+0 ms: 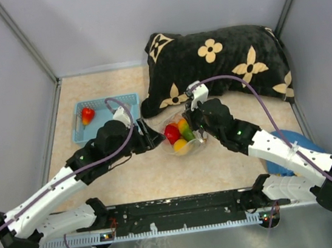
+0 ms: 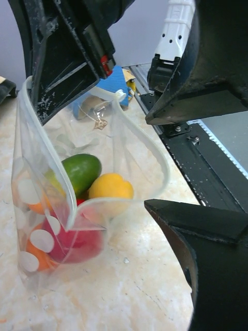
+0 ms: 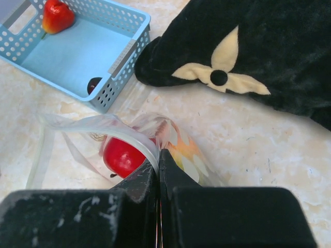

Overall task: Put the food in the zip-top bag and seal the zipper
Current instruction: Place the fake fruit in the zipper food storage bag.

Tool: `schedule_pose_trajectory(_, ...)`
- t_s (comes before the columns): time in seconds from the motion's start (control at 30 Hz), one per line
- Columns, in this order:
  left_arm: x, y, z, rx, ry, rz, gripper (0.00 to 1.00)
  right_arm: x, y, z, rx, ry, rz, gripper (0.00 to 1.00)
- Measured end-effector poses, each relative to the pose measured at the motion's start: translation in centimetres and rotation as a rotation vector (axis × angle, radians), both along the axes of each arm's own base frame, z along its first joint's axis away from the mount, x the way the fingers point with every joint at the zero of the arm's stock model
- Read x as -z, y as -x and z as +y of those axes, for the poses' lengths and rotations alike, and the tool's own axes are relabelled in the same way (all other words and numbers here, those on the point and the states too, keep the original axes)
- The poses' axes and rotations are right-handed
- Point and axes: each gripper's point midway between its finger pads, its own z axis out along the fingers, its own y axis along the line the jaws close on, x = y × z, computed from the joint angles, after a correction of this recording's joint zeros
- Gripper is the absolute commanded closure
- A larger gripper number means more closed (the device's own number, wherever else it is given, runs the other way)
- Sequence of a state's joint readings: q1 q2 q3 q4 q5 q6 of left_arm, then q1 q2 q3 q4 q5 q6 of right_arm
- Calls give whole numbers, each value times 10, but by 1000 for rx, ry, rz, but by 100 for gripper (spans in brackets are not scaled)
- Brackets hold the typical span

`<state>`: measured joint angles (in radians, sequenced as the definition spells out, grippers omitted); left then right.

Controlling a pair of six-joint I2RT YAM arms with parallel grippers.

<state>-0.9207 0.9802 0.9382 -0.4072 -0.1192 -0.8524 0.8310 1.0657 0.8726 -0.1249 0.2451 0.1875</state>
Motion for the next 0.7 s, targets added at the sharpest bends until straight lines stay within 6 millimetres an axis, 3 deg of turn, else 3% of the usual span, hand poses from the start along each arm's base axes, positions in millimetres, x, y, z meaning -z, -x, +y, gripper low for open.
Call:
schedule_pose_trajectory(0.13,2,11,15,-9,-14,22,35,1,-1,-1,9,4,0,100)
schedule_pose_trajectory(0.37,52,12,14,-9,-121,112,44,1,-2,-2,15,4,-2,100)
schedule_pose_trajectory(0.57,71,-2,-3,-1,-155,122,71,1,-3,-3,22,8,-3,100)
schedule_pose_trajectory(0.7,58,-10,-12,15,-145,85,99,4,-5,-11,56,40,-8,100)
